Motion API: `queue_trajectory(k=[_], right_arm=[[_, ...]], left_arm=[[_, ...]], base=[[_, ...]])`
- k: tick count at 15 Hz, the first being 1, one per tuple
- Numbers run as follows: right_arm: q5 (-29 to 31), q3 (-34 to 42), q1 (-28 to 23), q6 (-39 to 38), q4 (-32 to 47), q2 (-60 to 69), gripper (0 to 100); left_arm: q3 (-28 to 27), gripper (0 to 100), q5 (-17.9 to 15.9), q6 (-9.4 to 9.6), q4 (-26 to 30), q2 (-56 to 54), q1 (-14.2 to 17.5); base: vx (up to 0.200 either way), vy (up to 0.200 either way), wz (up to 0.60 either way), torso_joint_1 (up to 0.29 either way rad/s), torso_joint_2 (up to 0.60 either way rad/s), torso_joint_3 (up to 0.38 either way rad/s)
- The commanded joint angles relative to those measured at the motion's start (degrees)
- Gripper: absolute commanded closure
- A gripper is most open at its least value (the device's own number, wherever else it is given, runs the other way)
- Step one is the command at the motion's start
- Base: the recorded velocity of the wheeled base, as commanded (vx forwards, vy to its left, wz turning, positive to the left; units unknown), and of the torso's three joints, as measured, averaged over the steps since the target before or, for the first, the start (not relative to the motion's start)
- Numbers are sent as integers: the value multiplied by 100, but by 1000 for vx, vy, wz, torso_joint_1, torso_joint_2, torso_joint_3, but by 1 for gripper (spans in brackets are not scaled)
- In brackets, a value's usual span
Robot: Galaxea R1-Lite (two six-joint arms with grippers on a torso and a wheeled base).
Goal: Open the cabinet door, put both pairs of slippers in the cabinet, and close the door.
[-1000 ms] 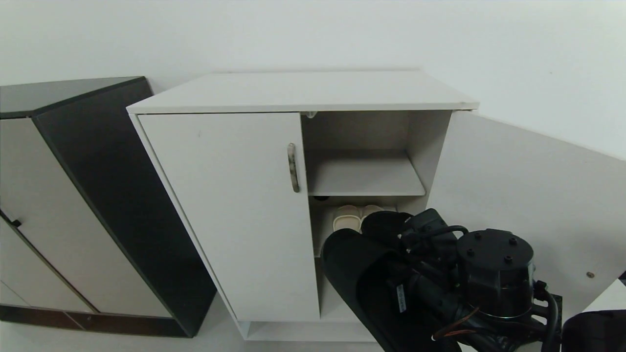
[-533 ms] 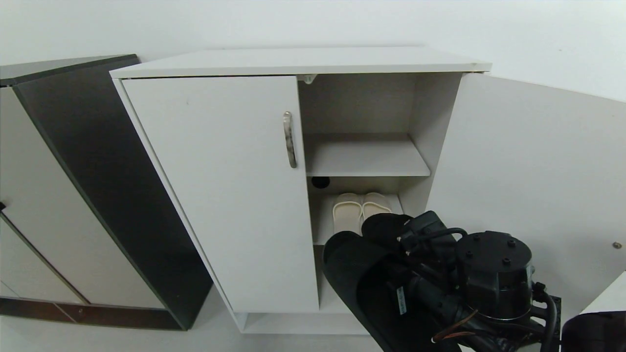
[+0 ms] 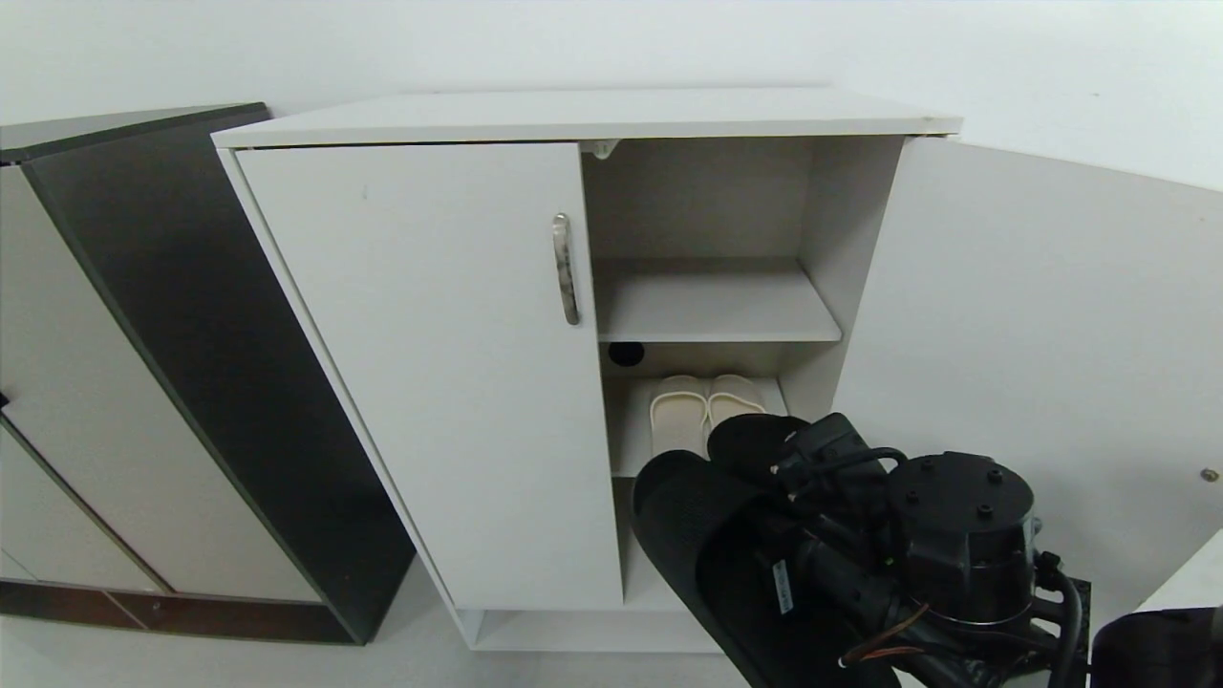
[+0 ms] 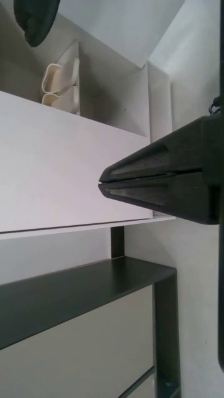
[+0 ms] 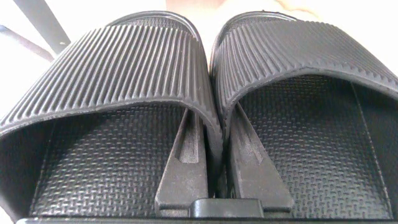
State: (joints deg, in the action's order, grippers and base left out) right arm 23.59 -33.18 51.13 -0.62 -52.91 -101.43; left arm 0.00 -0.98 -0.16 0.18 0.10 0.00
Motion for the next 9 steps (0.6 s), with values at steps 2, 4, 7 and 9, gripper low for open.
queue_trajectory(k=[2,4,7,9], right_arm=[[621,-654,38,-61,369,-149,100],[1262,-1393,161,-439,1424,-149,100],[1869,-2535,442,-1239,2786,-167,100],[2247,-3212,442,-1529,3375,-290,100]], left_arm=[[0,100,1,-2,-1,-1,0],[0,100,1,-2,-1,-1,0],[0,100,-8,7,-1,-1,0],[0,100,-8,7,-1,-1,0]], base=[[0,0,0,0,0,0],[0,0,0,0,0,0],[0,0,0,0,0,0],[0,0,0,0,0,0]])
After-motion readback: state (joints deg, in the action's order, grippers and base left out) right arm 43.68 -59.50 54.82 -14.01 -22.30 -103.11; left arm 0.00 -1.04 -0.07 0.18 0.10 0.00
